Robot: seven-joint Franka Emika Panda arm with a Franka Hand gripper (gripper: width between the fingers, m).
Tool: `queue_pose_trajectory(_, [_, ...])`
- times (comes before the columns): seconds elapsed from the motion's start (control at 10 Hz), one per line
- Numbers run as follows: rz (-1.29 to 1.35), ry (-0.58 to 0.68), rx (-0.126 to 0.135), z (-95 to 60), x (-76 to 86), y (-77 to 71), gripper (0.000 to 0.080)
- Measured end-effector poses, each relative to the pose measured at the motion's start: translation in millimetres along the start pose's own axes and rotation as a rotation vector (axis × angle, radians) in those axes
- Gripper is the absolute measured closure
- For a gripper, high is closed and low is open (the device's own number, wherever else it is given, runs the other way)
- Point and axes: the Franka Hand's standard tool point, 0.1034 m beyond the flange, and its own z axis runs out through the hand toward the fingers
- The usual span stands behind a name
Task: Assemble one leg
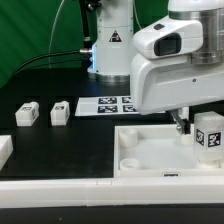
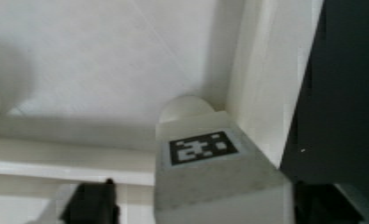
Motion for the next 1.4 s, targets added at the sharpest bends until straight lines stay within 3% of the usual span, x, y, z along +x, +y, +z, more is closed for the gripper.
queue_pose_trajectory(0.1, [0.0,0.0,0.0,-0.1,0.0,0.3,0.0408])
queue_pose_trajectory(0.2, [0.0,0.0,0.0,0.0,0.0,0.2,0.0509])
queue_pose_trajectory(0.6, [0.129,0.002,0.006,0.2,0.1,-0.1,0.0509])
queue_pose_trajectory(0.8, [0.394,0.002,0.024,0.6,0.3,-0.3,0.0509])
queue_pose_trajectory(1.4, [1.104,-0.019,0.044,0.6,0.0,-1.6,0.0508])
